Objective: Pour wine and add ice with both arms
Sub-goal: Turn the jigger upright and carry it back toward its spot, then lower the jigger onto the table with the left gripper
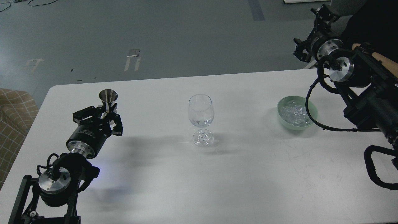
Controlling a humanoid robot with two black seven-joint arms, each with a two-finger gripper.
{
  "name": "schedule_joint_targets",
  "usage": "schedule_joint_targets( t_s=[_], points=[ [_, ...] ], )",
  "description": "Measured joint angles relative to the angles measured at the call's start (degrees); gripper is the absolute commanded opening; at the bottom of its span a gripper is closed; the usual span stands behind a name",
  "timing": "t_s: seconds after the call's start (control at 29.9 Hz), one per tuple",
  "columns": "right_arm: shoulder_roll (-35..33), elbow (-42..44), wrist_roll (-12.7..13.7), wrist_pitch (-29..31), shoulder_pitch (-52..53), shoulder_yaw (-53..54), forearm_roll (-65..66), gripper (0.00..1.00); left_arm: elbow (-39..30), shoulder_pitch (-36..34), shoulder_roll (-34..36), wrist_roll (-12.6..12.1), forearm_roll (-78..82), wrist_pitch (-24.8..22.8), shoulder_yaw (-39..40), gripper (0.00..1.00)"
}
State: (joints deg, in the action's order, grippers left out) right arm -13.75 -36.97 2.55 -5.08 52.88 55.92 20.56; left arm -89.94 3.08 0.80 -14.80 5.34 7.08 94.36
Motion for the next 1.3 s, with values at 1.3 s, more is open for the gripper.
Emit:
schedule_joint_targets(
  t_s=[1.3],
  points=[
    [0.5,-0.2,0.0,-0.1,-1.5,-0.2,0.2,1.0,13.8,0.0,-0.8,4.5,0.4,-8.7,2.5,0.0]
  ],
)
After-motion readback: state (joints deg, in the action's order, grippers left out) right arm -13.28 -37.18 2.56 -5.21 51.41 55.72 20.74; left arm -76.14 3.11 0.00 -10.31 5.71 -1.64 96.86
